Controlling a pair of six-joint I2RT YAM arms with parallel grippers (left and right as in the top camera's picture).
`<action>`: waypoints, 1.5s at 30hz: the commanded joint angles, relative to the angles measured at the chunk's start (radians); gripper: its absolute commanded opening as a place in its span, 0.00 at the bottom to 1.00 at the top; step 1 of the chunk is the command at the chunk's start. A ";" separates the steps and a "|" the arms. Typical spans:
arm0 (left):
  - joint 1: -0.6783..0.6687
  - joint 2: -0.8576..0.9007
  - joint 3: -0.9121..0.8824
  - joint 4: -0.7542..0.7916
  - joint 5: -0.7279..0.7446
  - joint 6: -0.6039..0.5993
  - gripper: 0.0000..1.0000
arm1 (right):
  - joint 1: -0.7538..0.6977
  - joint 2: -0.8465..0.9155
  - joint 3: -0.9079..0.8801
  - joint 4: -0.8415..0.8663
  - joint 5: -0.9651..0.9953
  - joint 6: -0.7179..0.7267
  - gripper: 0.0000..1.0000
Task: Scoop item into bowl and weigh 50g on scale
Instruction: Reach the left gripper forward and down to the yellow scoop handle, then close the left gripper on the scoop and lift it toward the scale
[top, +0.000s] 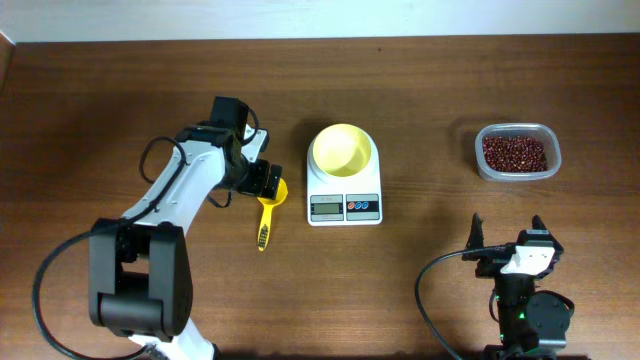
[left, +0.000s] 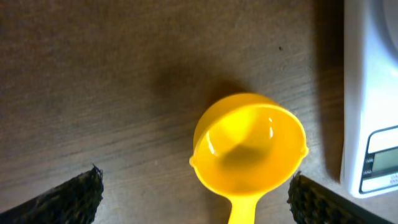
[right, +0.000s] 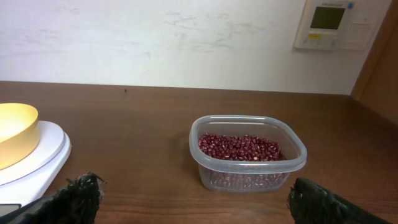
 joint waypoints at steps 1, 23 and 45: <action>0.002 0.012 -0.023 0.045 -0.008 0.012 0.99 | 0.008 -0.006 -0.005 -0.007 0.005 0.001 0.99; 0.002 0.154 -0.023 0.085 -0.008 0.005 0.99 | 0.008 -0.006 -0.005 -0.007 0.005 0.001 0.99; 0.002 0.154 -0.023 0.086 -0.008 0.005 0.10 | 0.008 -0.006 -0.005 -0.007 0.005 0.001 0.99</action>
